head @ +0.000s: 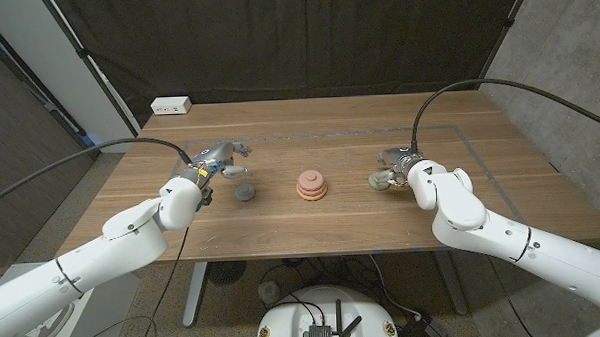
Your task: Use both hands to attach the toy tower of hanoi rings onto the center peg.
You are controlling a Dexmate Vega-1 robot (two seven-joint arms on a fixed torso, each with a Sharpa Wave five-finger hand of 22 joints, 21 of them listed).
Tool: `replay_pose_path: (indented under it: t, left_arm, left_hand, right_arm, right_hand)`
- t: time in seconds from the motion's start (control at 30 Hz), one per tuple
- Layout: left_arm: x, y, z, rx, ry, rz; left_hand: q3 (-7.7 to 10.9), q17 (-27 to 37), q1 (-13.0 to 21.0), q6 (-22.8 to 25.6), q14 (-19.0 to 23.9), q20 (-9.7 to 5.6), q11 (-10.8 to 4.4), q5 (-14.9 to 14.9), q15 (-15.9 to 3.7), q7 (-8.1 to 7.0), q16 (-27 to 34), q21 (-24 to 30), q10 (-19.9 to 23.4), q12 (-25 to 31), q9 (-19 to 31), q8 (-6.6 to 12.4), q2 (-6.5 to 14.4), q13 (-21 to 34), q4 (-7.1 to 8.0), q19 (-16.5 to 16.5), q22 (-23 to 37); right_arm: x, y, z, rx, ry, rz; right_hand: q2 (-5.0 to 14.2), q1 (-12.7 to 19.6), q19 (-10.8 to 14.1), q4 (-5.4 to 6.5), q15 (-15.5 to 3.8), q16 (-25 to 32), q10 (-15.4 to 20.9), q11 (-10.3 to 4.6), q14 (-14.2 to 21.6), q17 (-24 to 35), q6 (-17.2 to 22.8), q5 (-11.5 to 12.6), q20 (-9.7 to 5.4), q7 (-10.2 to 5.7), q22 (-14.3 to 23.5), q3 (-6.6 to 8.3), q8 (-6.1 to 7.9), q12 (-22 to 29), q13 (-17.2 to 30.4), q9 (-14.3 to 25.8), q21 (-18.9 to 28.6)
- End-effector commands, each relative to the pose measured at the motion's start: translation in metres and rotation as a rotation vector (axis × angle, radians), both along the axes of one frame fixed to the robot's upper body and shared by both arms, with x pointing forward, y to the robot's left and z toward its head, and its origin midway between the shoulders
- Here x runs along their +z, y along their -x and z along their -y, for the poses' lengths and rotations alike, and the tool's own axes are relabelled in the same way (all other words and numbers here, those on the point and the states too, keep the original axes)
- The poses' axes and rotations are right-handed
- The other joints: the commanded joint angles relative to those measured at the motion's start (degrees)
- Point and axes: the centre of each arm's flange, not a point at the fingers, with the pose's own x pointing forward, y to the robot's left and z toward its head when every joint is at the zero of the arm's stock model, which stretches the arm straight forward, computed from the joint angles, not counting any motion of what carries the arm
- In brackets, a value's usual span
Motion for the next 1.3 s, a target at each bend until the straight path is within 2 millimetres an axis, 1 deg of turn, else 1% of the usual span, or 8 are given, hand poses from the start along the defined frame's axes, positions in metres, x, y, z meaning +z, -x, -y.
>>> replay_pose_path:
  t: [0.03,0.33,0.83,1.0,1.3]
  left_arm:
    - [-0.001,-0.001,0.0,0.0,0.004,-0.002]
    - [0.002,-0.001,0.002,-0.006,-0.005,0.0]
    - [0.004,-0.001,0.004,-0.015,-0.003,0.004]
    - [0.003,-0.002,0.004,-0.015,0.001,0.001]
    - [0.001,-0.004,0.004,-0.018,0.003,-0.005]
  left_hand:
    - [0.27,0.03,-0.51,0.45,-0.48,-7.94,0.04,0.53,-4.3,-0.03,0.19,-0.06,0.35,-0.06,0.11,-0.23,0.26,0.19,0.14,0.55,0.1]
    - [0.29,0.05,-0.71,0.49,-0.45,-7.9,0.02,0.53,-4.3,0.02,0.31,-0.11,0.43,-0.07,0.12,-0.27,0.36,0.24,0.2,0.59,0.08]
    - [0.34,0.04,-1.16,0.91,-0.43,-7.89,0.03,0.51,-4.29,0.02,0.44,-0.22,0.97,0.05,0.15,-0.21,0.6,0.26,0.34,0.65,0.04]
    - [0.39,0.05,-1.28,0.76,-0.48,-7.9,0.24,0.51,-4.29,0.13,0.47,-0.32,0.76,-0.06,0.17,-0.31,0.69,0.29,0.35,0.52,0.03]
    - [0.53,0.01,-1.45,1.04,-0.73,-7.91,0.22,0.53,-4.3,0.19,0.42,-0.4,0.94,-0.02,0.2,-0.25,0.94,0.38,0.34,0.48,0.04]
  right_arm:
    - [-0.006,-0.004,-0.001,-0.007,0.0,-0.014]
    - [-0.011,-0.006,0.0,-0.014,0.0,-0.026]
    - [-0.018,-0.011,0.001,-0.03,0.007,-0.038]
    - [-0.019,-0.013,0.001,-0.037,0.009,-0.045]
    - [-0.024,-0.016,0.001,-0.051,0.015,-0.061]
  right_hand:
    - [0.33,-0.29,-0.21,0.0,-4.64,-0.05,-0.06,0.36,-0.21,0.19,0.21,-0.3,-5.64,-0.13,0.21,-0.16,0.4,0.2,-0.05,0.17,-0.01]
    - [0.47,-0.08,-0.34,-0.11,-4.67,-0.57,-0.58,0.58,-0.53,-0.22,0.3,-0.37,-5.65,-0.18,0.15,-0.18,0.53,0.09,-0.29,0.1,-0.03]
    - [0.58,0.08,-0.55,-0.16,-4.67,-0.81,-0.51,0.44,-0.54,-0.32,0.19,-0.43,-5.63,-0.13,0.01,-0.26,0.56,0.22,-0.53,0.03,-0.12]
    - [0.65,0.19,-0.55,-0.17,-4.68,-1.17,-0.23,0.58,-0.62,-0.64,0.08,-0.49,-5.62,-0.13,0.02,-0.42,0.58,0.37,-0.72,-0.02,-0.05]
    - [0.74,0.24,-0.5,-0.14,-4.67,-0.93,0.33,0.31,-0.16,-0.31,-0.04,-0.54,-5.62,-0.21,0.03,-0.52,0.6,0.58,-0.87,-0.06,0.02]
